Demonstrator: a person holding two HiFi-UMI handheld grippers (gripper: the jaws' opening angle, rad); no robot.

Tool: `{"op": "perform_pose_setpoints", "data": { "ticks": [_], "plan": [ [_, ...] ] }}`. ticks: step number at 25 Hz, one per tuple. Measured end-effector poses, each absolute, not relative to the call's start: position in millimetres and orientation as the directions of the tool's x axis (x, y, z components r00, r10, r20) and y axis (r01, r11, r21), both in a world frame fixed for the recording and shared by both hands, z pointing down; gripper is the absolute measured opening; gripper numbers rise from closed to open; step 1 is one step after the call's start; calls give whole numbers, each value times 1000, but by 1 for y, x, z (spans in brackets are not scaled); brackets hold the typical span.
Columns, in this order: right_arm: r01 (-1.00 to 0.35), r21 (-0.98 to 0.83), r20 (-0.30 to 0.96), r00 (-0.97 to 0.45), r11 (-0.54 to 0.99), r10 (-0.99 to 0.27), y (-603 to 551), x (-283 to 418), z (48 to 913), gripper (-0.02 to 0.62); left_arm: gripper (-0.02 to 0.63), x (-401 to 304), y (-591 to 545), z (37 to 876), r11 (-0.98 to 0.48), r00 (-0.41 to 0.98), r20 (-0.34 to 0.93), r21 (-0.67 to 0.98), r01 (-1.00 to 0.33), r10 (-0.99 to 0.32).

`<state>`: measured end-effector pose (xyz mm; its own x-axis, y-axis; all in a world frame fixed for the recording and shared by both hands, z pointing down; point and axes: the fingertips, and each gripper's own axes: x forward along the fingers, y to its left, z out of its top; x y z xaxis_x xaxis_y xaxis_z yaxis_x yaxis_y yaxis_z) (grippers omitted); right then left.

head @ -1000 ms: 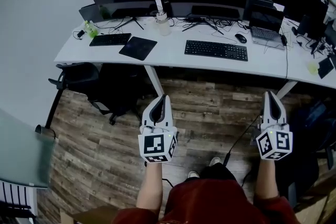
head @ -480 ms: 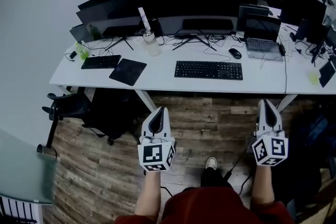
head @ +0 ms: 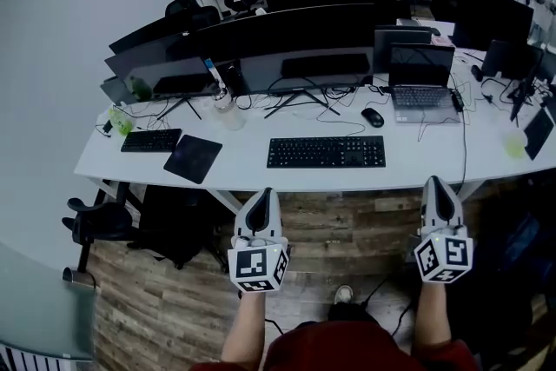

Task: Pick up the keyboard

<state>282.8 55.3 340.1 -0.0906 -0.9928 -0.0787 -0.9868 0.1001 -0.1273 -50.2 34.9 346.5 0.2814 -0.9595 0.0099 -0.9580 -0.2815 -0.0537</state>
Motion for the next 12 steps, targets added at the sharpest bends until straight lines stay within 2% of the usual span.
{"op": "perform_pose_setpoints", "data": {
  "ticks": [12],
  "plan": [
    [-979,-182,-79,-82,95,-994,-8,333,351,-2,5,-3,-27,349,-279,277,35,-82,-957,-960]
  ]
}}
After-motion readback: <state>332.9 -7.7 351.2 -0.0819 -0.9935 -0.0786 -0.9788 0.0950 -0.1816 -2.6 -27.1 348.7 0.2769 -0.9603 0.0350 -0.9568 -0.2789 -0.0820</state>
